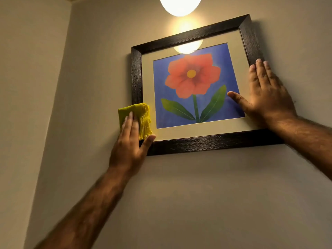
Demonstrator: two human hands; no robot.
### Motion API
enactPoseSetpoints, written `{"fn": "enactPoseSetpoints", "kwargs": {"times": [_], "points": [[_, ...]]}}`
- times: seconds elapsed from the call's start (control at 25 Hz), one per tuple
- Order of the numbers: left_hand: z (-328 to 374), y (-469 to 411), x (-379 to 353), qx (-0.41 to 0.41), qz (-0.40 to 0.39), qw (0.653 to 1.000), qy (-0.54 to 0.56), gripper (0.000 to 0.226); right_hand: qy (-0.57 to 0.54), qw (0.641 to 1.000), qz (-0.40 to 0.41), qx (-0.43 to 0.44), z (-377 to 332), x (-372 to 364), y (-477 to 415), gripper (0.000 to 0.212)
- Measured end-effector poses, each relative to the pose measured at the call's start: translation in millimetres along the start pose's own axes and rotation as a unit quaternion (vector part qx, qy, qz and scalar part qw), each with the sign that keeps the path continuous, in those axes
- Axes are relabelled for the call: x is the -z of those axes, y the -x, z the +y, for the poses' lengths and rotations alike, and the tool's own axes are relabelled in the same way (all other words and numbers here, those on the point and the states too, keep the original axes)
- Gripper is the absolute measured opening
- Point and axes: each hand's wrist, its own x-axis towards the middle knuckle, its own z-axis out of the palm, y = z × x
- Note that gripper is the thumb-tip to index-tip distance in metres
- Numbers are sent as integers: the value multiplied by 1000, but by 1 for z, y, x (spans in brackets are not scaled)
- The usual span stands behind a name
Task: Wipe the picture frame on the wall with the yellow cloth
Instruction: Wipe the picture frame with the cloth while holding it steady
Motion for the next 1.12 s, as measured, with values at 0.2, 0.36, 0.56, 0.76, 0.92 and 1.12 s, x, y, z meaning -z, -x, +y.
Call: {"fn": "enactPoseSetpoints", "kwargs": {"times": [0.2, 0.36, 0.56, 0.76, 0.92, 1.12], "points": [[-14, -55, 50, 7, 73, 996, 47, 21, -7, 1000, 0, 2, 1, -1, 1, 111], [-23, -79, 54, 131, 50, 990, 30, 45, -15, 1000, 4, 4, 2, -2, 1, 110], [-37, -87, 54, 261, -61, 931, 247, 37, -17, 1000, 11, 4, 4, -4, 6, 107], [-42, -72, 57, 294, -39, 882, 367, 37, -74, 996, 42, 14, -3, 7, 17, 97], [-61, -54, 73, 312, -29, 867, 387, 37, -238, 953, 76, 169, -99, 28, 47, 81], [-102, -12, 119, 348, -28, 857, 379, 28, -515, 845, -135, 39, -292, 42, 102, 72]]}}
